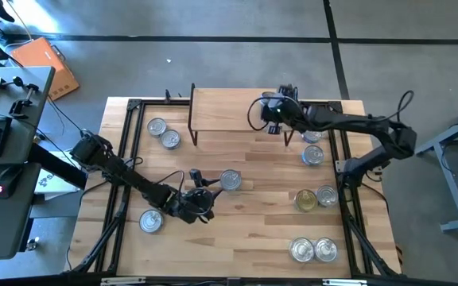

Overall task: Stack canned seafood by type on shelf
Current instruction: Put the green tuna can on the shelf, then put the yellow blue tuna can on the shelf

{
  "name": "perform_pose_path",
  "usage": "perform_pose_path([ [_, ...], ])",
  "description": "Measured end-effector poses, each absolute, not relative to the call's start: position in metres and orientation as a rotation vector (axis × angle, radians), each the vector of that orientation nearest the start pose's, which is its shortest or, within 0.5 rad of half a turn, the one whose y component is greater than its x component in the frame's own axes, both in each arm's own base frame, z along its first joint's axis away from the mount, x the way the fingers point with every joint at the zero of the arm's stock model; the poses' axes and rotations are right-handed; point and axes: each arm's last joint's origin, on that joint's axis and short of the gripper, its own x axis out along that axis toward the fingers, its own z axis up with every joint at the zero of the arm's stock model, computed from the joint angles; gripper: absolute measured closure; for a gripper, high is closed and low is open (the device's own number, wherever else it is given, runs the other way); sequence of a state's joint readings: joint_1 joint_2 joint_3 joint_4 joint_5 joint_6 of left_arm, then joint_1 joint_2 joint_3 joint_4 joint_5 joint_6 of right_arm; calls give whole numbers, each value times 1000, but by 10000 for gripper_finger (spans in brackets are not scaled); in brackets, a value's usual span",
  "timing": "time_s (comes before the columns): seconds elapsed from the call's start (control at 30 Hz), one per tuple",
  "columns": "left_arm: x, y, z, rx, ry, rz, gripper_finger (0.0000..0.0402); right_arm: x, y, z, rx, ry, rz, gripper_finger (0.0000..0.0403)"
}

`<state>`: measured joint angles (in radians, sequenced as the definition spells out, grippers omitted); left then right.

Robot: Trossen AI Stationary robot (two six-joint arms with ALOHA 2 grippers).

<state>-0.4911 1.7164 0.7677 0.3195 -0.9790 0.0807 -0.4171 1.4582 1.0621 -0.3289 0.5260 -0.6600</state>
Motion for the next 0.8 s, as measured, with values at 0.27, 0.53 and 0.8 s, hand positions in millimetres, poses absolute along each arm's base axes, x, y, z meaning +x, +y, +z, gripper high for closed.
perform_pose_path([
  [0.27, 291, -129, 151, 503, 491, 452, 237, 272, -146, 258, -665, 1136, -695, 273],
  [0.53, 291, -129, 151, 500, 491, 451, 237, 260, -138, 279, -581, 1113, -665, 188],
  [0.8, 291, -129, 151, 484, 487, 454, 237, 263, -137, 302, -450, 998, -672, 182],
])
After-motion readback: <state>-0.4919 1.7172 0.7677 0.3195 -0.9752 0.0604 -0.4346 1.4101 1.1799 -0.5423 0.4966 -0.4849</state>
